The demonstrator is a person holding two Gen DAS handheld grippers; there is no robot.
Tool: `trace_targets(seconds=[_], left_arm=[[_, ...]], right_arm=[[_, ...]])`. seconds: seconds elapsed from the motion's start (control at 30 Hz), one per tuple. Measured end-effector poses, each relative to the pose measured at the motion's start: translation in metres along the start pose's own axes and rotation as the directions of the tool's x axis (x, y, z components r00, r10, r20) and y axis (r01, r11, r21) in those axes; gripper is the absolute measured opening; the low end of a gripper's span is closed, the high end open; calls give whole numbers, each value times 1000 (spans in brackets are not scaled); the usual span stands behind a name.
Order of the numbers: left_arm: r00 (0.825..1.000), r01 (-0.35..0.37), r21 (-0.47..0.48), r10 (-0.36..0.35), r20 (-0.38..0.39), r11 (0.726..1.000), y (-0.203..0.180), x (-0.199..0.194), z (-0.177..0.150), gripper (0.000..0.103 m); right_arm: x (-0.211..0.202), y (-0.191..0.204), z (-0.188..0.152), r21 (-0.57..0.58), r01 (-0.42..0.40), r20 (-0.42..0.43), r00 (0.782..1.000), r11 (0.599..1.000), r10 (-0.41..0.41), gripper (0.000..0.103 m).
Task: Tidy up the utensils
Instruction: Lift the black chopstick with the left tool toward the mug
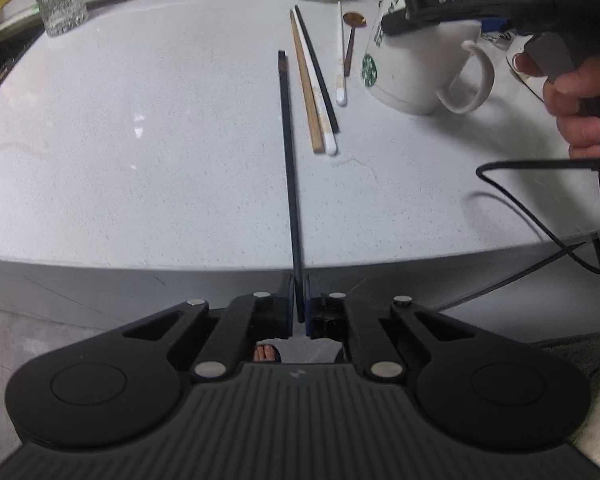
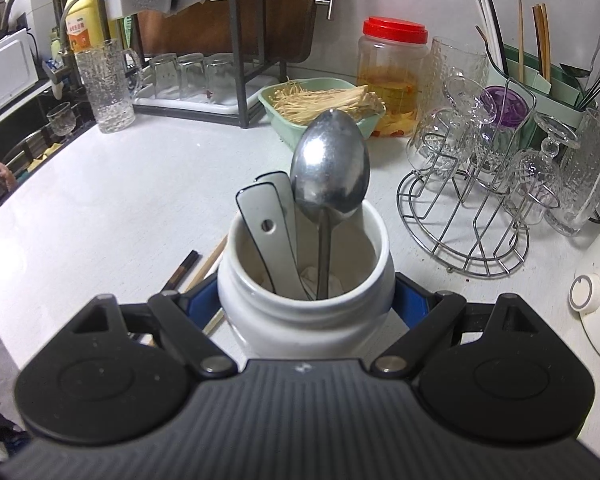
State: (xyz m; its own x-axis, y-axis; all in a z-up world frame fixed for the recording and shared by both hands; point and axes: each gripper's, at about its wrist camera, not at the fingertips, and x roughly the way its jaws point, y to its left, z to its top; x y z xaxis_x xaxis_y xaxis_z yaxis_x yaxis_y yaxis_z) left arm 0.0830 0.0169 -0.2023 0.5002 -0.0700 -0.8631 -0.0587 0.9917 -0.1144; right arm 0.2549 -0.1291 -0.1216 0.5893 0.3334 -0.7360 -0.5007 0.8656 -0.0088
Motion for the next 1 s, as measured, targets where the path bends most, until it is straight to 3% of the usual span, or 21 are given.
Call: trace_targets(seconds=[0.23,0.57,1.0], left_arm=[[993,-70,32,67,96,997,9,-29,31,4],[962,-136,48,120,247,990,18,-82,71,4],[915,-127,75,88,394,989,15,-116,112,4]], right_arm=[[-3,2,-2,14,9,8,1000,1000,-9,90],[-7,6,-7,39,28,23,999,999,-29,90],[-10,15,-13,75,69,41,997,995,-72,90]])
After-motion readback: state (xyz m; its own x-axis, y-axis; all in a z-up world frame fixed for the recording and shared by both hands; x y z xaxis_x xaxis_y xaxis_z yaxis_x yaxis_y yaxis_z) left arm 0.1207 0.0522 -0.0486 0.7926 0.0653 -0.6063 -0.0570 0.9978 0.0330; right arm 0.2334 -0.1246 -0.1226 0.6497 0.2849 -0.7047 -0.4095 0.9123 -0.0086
